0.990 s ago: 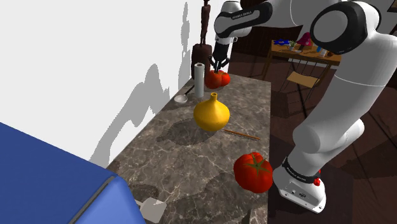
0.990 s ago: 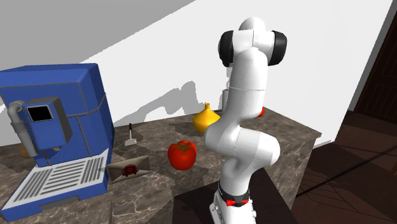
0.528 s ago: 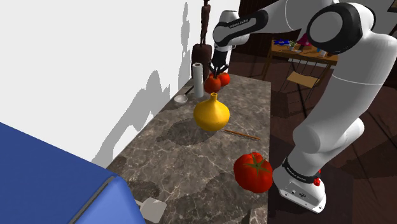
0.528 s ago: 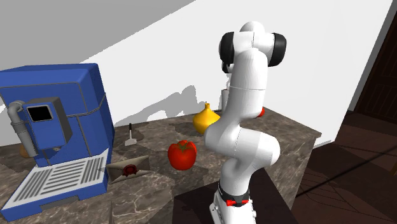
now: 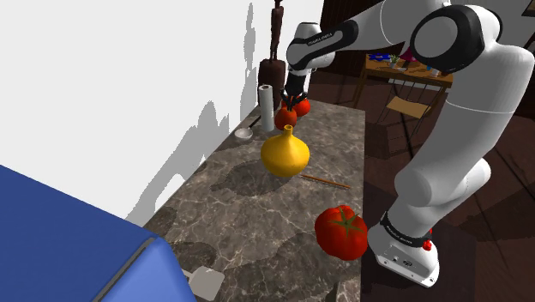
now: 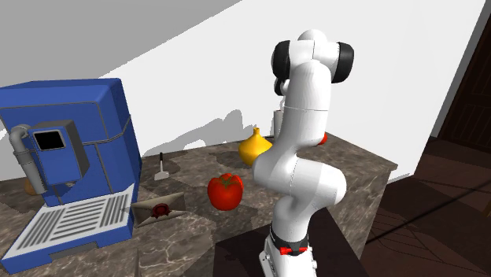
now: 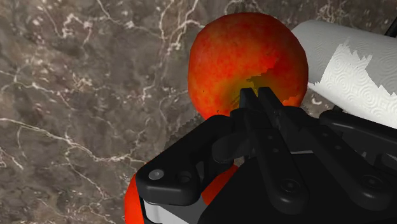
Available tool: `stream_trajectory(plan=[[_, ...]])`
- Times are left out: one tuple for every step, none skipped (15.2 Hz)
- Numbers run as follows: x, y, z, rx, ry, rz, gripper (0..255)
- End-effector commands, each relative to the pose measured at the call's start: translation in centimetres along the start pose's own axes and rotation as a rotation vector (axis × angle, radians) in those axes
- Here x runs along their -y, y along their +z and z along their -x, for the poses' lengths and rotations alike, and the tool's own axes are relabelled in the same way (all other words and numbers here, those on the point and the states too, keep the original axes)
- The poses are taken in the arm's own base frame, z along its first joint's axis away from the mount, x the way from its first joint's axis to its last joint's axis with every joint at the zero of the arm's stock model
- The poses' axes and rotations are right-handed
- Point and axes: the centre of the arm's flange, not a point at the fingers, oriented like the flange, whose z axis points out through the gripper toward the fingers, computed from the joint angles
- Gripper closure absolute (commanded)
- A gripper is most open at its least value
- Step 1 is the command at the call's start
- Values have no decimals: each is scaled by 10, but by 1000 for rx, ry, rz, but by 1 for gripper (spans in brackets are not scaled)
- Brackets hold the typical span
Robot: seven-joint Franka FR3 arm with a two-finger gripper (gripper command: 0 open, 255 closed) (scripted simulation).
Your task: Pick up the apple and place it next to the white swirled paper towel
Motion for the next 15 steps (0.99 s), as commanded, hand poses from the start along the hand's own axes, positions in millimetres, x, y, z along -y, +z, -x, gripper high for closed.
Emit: stream_trajectory(plan=[[0,0,0,0,0,0,255],[0,0,0,0,0,0,255],[0,0,0,0,0,0,255],[0,0,0,0,0,0,255],[0,0,0,0,0,0,0],[0,0,0,0,0,0,0],[0,0,0,0,0,0,0],[0,0,0,0,0,0,0],[0,0,0,0,0,0,0],[0,0,0,0,0,0,0],[0,-13,0,0,0,0,0],[0,-26,0,0,0,0,0],[0,-39,0,0,0,0,0],[0,-50,0,0,0,0,0],[0,-50,0,0,0,0,0]])
